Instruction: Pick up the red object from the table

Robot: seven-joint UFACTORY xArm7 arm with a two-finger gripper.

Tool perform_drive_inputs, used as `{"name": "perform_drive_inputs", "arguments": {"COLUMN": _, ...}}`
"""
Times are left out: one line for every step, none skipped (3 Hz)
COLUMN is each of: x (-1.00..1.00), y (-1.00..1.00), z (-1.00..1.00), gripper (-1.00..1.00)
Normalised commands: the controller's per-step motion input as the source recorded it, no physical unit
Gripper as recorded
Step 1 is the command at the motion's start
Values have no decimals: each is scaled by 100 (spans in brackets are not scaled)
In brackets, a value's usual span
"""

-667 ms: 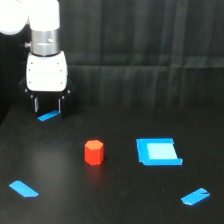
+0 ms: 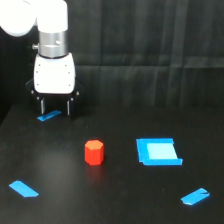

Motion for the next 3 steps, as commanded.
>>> {"name": "perform_drive_inputs", "arguments": {"x": 88, "y": -74, "z": -2, "gripper": 100}}
{"name": "perform_drive_inputs", "arguments": {"x": 92, "y": -88, "z": -8, "gripper": 100}}
{"name": "perform_drive_inputs", "arguments": {"x": 76, "y": -90, "z": 0, "gripper": 100}}
